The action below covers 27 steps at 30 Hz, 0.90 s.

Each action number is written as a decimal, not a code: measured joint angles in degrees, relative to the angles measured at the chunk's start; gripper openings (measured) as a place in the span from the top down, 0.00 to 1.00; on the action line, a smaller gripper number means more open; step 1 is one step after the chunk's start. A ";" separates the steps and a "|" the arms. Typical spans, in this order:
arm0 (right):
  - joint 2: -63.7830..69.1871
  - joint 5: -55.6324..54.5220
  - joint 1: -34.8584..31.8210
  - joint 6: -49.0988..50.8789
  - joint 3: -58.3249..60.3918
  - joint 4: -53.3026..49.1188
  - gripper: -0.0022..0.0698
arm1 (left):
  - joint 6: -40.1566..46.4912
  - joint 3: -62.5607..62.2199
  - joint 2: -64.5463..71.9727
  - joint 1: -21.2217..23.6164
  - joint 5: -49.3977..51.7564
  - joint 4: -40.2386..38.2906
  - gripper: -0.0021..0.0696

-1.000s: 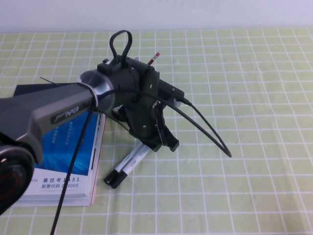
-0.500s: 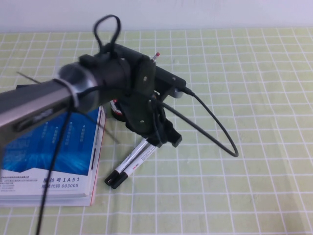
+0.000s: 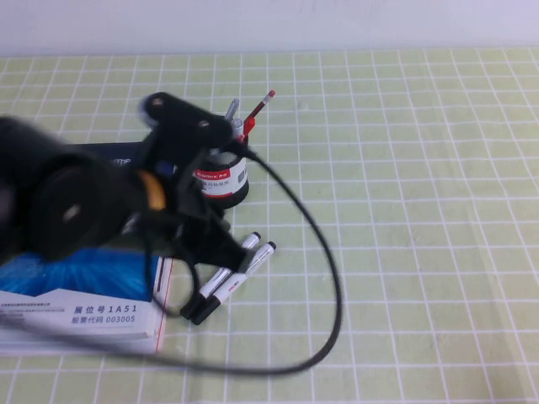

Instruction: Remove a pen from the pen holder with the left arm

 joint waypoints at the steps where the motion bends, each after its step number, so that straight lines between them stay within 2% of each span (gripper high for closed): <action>1: 0.00 0.00 0.00 0.00 0.00 0.00 0.99 | -0.47 2.15 -2.36 0.00 -1.50 0.00 0.97; 8: 0.00 0.00 0.00 0.00 0.00 0.00 0.99 | -5.24 17.26 -16.87 0.00 -14.68 0.00 0.97; 13: 0.00 0.00 0.00 0.00 0.00 0.00 0.99 | -5.90 24.95 -21.88 0.00 -17.25 2.02 0.97; 22: 0.00 0.00 0.00 0.00 0.00 0.00 0.99 | -5.90 26.92 -21.71 0.00 -18.65 5.56 0.97; 27: 0.00 0.00 0.00 0.00 0.00 0.00 0.99 | -6.16 27.82 -21.71 0.00 -23.63 6.33 0.97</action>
